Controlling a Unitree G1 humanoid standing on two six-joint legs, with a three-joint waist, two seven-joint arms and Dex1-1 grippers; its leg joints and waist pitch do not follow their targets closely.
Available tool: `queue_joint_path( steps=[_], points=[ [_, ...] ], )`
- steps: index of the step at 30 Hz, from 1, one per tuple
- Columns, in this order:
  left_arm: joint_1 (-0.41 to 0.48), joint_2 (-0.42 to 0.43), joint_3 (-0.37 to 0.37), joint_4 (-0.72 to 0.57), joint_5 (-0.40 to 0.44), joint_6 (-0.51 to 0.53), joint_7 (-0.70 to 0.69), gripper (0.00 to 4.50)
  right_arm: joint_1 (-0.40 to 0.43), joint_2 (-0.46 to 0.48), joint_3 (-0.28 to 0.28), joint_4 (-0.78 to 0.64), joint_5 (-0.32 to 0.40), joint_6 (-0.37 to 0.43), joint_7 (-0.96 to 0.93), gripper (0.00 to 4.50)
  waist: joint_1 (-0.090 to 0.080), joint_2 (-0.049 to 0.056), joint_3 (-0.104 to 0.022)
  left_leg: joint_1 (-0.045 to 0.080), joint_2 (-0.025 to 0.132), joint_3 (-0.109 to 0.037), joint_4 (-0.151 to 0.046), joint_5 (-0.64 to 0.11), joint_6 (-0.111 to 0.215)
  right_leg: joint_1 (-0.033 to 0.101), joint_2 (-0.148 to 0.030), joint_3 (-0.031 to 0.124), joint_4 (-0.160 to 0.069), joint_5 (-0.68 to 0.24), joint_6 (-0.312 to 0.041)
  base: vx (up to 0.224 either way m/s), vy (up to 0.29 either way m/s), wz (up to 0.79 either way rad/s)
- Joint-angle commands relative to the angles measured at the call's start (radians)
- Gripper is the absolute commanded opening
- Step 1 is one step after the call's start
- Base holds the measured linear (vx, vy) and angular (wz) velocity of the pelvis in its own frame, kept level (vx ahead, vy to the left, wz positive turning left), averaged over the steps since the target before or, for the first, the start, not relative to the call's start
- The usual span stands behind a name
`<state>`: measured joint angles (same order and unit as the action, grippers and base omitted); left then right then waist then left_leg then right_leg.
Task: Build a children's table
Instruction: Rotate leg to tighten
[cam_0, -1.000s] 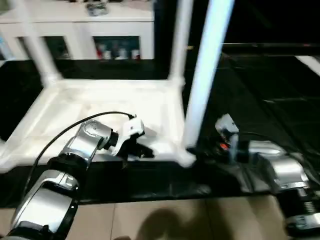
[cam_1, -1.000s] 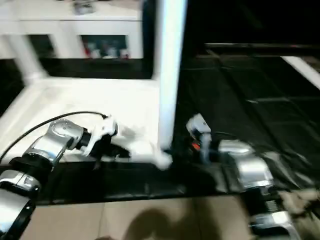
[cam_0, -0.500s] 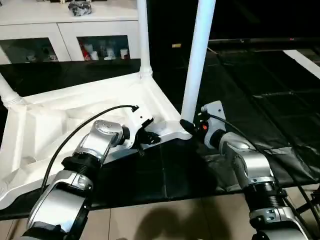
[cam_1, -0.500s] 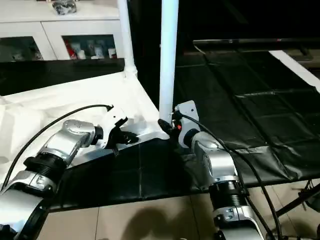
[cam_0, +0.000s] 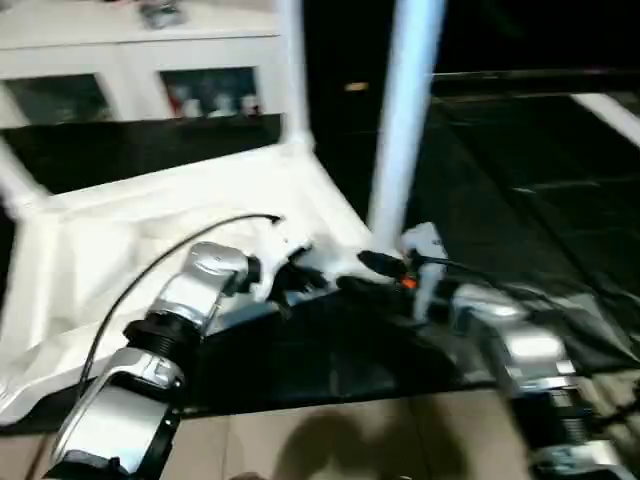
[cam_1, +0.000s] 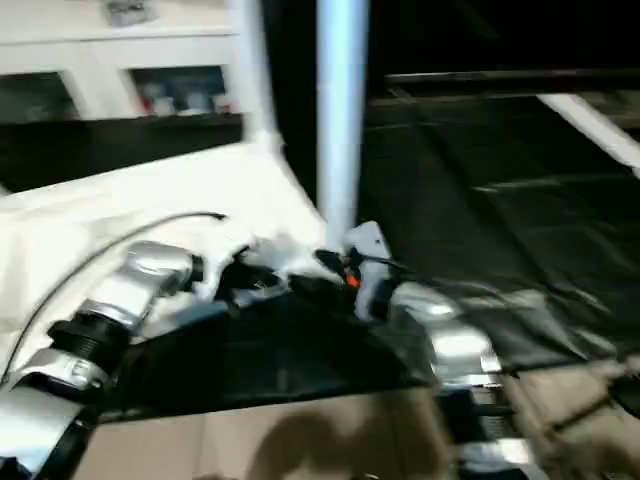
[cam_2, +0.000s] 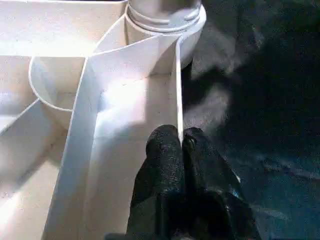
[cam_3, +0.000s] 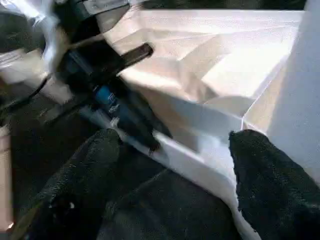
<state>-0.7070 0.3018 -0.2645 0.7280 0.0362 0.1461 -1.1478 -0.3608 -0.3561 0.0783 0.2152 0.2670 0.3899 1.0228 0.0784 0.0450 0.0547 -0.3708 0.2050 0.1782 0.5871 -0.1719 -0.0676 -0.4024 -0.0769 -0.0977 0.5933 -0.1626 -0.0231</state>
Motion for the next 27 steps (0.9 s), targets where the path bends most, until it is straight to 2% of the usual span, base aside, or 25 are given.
queue_joint_path(
  steps=[1, 4, 5, 7, 8, 10, 11, 15, 16, 21, 23, 27],
  points=[
    [-0.004, 0.017, -0.023, -0.012, 0.004, -0.041, -0.062, 0.00, 0.006, -0.034, -0.007, -0.016, 0.007, -0.002, 0.063, 4.11, 0.002, 0.005, -0.074, 0.010, 0.025, -0.007, -0.058, -0.219, 0.067, 0.064, -0.065, 0.049, -0.074, -0.206, -0.207, 0.000, 0.000, 0.00],
    [-0.010, 0.036, -0.035, 0.009, 0.009, -0.075, -0.111, 0.00, 0.007, -0.106, 0.002, -0.032, 0.042, 0.012, 0.172, 4.11, 0.010, -0.002, -0.073, 0.011, 0.023, -0.006, -0.056, -0.223, 0.065, 0.062, -0.066, 0.048, -0.080, -0.277, -0.186, 0.000, 0.000, 0.00],
    [-0.013, 0.046, -0.045, 0.020, 0.016, -0.094, -0.134, 0.00, 0.008, -0.144, 0.007, -0.043, 0.063, 0.023, 0.224, 4.11, 0.013, 0.000, -0.073, 0.012, 0.022, -0.006, -0.056, -0.223, 0.068, 0.062, -0.065, 0.047, -0.081, -0.287, -0.183, 0.000, 0.000, 0.00],
    [-0.014, 0.051, -0.051, 0.026, 0.021, -0.106, -0.146, 0.00, 0.009, -0.164, 0.010, -0.049, 0.074, 0.031, 0.250, 4.11, 0.019, -0.010, -0.073, 0.011, 0.025, -0.006, -0.056, -0.205, 0.076, 0.061, -0.066, 0.049, -0.080, -0.295, -0.175, 0.000, 0.000, 0.00],
    [-0.015, 0.064, -0.066, 0.036, 0.026, -0.128, -0.181, 0.00, 0.009, -0.212, 0.026, -0.053, 0.080, 0.031, 0.315, 4.11, 0.021, -0.019, -0.073, 0.011, 0.025, -0.005, -0.055, -0.205, 0.081, 0.059, -0.067, 0.047, -0.080, -0.309, -0.169, 0.000, 0.000, 0.00],
    [-0.014, 0.072, -0.075, 0.036, 0.025, -0.139, -0.205, 0.00, 0.004, -0.229, 0.030, -0.046, 0.076, 0.029, 0.337, 4.11, 0.025, -0.014, -0.072, 0.010, 0.027, -0.006, -0.056, -0.197, 0.082, 0.057, -0.069, 0.048, -0.080, -0.321, -0.165, 0.000, 0.000, 0.00],
    [-0.012, 0.078, -0.082, 0.032, 0.023, -0.143, -0.224, 0.00, -0.003, -0.236, 0.031, -0.036, 0.068, 0.023, 0.347, 4.11, 0.025, -0.017, -0.073, 0.010, 0.027, -0.006, -0.055, -0.197, 0.082, 0.057, -0.069, 0.048, -0.080, -0.324, -0.164, 0.000, 0.000, 0.00],
    [-0.002, 0.091, -0.103, 0.015, 0.024, -0.158, -0.275, 0.00, -0.032, -0.234, 0.029, 0.016, 0.037, -0.019, 0.338, 4.11, 0.030, -0.017, -0.075, 0.011, 0.028, -0.006, -0.055, -0.185, 0.073, 0.054, -0.071, 0.048, -0.075, -0.314, -0.176, 0.000, 0.000, 0.00],
    [0.003, 0.099, -0.114, 0.006, 0.024, -0.173, -0.307, 0.00, -0.049, -0.230, 0.036, 0.045, 0.028, -0.041, 0.336, 4.11, 0.033, -0.022, -0.075, 0.013, 0.029, -0.006, -0.055, -0.182, 0.073, 0.052, -0.072, 0.049, -0.074, -0.312, -0.179, 0.000, 0.000, 0.00],
    [0.004, 0.103, -0.136, -0.004, 0.028, -0.201, -0.358, 0.00, -0.080, -0.204, 0.066, 0.088, 0.023, -0.075, 0.348, 4.11, 0.038, -0.021, -0.075, 0.015, 0.030, -0.003, -0.055, -0.182, 0.072, 0.051, -0.072, 0.051, -0.072, -0.299, -0.186, 0.000, 0.000, 0.00],
    [0.000, 0.103, -0.142, -0.004, 0.031, -0.208, -0.365, 0.00, -0.092, -0.190, 0.074, 0.110, 0.019, -0.085, 0.353, 3.84, 0.043, -0.017, -0.076, 0.015, 0.032, -0.004, -0.055, -0.180, 0.071, 0.051, -0.073, 0.051, -0.070, -0.290, -0.187, 0.000, 0.000, 0.00],
    [-0.011, 0.098, -0.149, 0.006, 0.035, -0.223, -0.373, 0.00, -0.119, -0.167, 0.093, 0.157, 0.007, -0.107, 0.376, 3.47, 0.045, -0.017, -0.077, 0.014, 0.030, -0.004, -0.054, -0.182, 0.066, 0.053, -0.073, 0.050, -0.069, -0.284, -0.190, 0.000, 0.000, 0.00]
  ],
)
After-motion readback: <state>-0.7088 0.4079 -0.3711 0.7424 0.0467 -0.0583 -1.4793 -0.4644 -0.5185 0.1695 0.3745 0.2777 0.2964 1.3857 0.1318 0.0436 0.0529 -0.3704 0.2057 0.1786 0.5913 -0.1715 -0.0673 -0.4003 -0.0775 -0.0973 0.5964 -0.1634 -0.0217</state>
